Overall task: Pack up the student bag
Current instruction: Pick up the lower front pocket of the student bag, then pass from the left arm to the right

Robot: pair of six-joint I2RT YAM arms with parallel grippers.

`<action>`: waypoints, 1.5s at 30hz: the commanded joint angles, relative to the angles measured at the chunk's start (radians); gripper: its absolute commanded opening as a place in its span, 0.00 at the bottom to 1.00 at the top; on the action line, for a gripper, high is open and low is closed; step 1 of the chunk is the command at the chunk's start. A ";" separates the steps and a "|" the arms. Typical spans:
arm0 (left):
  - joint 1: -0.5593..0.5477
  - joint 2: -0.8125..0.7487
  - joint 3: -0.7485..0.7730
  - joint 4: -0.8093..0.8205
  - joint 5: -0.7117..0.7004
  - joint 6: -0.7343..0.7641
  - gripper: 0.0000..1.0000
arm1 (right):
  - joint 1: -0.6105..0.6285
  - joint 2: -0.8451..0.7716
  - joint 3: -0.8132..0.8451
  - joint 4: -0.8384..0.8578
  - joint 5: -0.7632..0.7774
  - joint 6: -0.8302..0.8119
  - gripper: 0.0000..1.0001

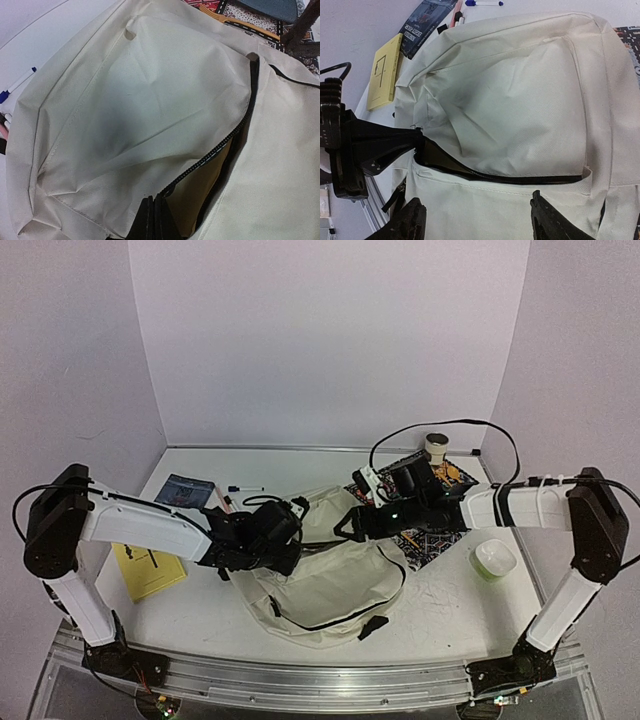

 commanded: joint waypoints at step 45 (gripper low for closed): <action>-0.001 -0.245 -0.157 0.314 0.033 -0.211 0.00 | 0.149 0.120 0.044 0.175 0.370 -0.789 0.73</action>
